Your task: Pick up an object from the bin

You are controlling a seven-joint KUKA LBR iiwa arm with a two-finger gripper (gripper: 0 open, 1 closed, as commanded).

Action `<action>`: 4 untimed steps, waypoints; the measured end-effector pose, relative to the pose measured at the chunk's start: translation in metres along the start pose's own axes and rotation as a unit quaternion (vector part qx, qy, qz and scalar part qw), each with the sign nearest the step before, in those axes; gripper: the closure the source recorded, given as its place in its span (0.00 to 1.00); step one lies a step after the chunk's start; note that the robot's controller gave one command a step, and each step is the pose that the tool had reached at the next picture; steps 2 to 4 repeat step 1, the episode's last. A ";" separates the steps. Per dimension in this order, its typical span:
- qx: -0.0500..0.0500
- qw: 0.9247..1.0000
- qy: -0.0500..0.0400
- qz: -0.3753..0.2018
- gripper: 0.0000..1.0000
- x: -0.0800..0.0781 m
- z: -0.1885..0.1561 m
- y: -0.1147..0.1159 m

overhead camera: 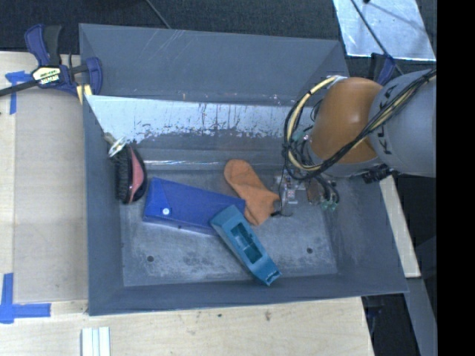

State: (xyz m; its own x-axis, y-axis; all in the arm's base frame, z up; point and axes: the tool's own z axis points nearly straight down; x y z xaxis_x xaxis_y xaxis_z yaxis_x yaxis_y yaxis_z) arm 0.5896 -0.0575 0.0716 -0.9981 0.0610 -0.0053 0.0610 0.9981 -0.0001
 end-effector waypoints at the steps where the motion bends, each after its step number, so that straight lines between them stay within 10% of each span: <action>1: 0.000 0.999 -0.004 -0.046 1.00 0.000 -0.196 0.044; 4: 0.000 0.999 -0.004 -0.046 1.00 0.000 -0.196 0.044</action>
Offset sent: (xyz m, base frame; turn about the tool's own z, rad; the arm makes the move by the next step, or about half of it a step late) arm 0.0000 0.0000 0.0000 0.0000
